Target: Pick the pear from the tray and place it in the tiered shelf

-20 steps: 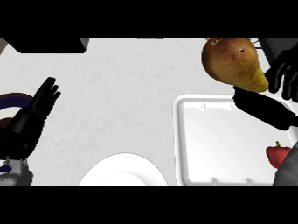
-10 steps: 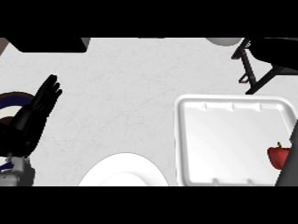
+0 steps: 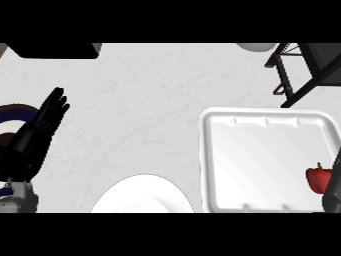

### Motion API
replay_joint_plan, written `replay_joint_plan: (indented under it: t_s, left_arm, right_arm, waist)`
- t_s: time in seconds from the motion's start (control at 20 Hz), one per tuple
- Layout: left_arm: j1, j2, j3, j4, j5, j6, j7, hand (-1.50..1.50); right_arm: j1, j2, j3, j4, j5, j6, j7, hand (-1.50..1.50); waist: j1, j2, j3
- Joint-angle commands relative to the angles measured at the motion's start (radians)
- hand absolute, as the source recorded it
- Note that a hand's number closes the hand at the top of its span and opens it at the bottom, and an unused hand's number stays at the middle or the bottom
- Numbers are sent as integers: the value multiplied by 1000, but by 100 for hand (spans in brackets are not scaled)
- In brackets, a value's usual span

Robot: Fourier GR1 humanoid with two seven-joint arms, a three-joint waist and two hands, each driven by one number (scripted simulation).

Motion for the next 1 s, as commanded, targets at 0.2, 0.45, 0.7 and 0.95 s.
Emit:
replay_joint_plan:
  t_s: [0.2, 0.45, 0.7, 0.95]
  left_arm:
    - [-14, -3, -8, -2, 0, -4, 9, 0]
    - [-58, 13, 10, -7, 2, -1, 52, 0]
    - [-48, -10, 1, 47, -5, -4, 5, 0]
    - [-10, 1, 6, 52, -19, -19, -43, 0]
  right_arm:
    - [19, -353, 201, 228, 352, 124, -181, 150]
    - [-109, -378, 211, 480, 405, -37, -294, 150]
    - [-195, -430, 178, 638, 357, -106, -476, 150]
    - [-265, -389, 140, 734, 259, -84, -543, 150]
  waist:
    - [20, 5, 5]
    - [22, -1, 7]
    - [14, -3, 7]
    - [10, -6, 7]
